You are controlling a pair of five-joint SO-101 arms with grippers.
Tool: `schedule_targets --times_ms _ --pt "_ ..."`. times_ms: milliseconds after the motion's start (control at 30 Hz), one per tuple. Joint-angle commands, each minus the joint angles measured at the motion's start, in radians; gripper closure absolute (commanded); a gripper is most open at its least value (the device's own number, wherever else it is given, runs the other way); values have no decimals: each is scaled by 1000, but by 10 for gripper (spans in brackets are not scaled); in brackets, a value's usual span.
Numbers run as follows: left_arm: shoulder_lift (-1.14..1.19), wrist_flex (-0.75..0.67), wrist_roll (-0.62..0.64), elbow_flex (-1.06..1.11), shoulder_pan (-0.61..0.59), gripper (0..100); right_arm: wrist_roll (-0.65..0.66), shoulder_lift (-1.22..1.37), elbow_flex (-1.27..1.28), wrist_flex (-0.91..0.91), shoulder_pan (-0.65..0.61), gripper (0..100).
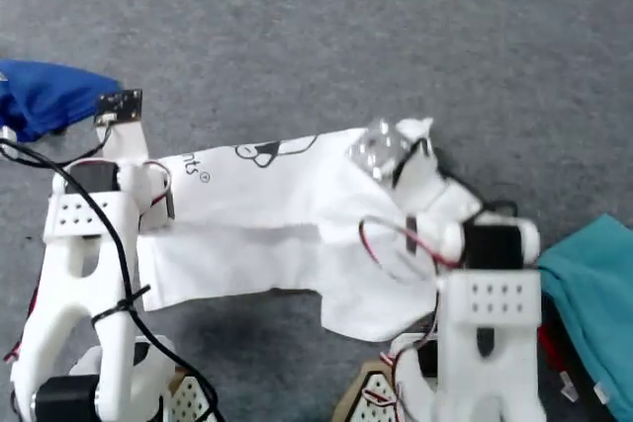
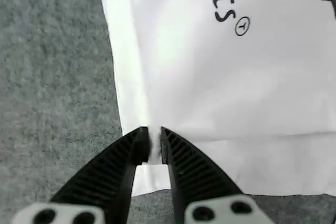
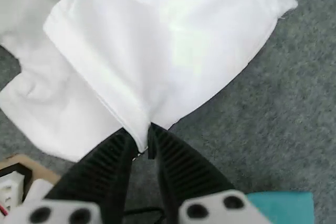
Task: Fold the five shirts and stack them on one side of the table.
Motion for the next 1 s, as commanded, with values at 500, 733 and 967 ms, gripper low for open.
schedule_targets --times_ms 500,733,967 --pt "-31 -121 -60 195 -43 981 333 -179 73 210 62 994" --pt "-31 -120 -60 193 -43 981 577 -263 124 253 70 994" --pt "-33 -14 -100 106 -51 981 661 -346 96 256 53 994"
